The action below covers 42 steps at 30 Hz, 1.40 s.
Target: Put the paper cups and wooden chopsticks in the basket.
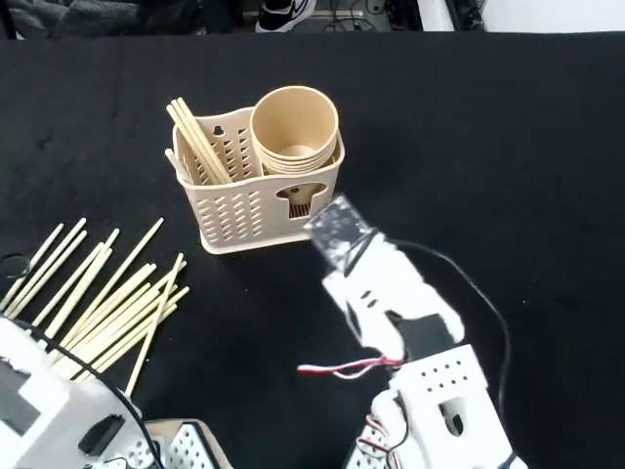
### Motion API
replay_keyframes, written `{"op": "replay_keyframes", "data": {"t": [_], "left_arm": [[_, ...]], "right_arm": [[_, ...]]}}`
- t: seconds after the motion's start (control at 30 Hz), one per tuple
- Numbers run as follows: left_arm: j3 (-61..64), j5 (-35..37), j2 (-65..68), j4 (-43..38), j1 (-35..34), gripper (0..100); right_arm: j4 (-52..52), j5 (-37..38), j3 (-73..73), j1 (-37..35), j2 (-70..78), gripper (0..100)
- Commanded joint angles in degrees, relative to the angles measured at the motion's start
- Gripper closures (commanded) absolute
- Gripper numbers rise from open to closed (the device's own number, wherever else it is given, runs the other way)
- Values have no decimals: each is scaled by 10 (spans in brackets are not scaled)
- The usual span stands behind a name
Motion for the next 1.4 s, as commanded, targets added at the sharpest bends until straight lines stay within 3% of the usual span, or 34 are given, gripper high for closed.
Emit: {"op": "replay_keyframes", "data": {"t": [0.0,0.3,0.47,0.57,0.97,1.23,1.37], "left_arm": [[-31,10,37,-12,-2,801],[-87,5,164,-14,-5,805],[-87,0,199,-11,-3,827],[-80,-57,214,-6,-1,872],[-65,-223,224,158,-4,884],[-76,-287,218,335,8,884],[-109,-321,207,463,33,884]], "right_arm": [[-61,-5,-19,-43,-2,987],[-273,-6,51,-106,-2,986],[-314,-6,51,-107,-2,986],[-316,-6,39,-111,-1,986],[-178,-67,-167,-130,197,986],[16,-65,-229,-256,187,984],[97,-69,-285,-340,201,982]]}}
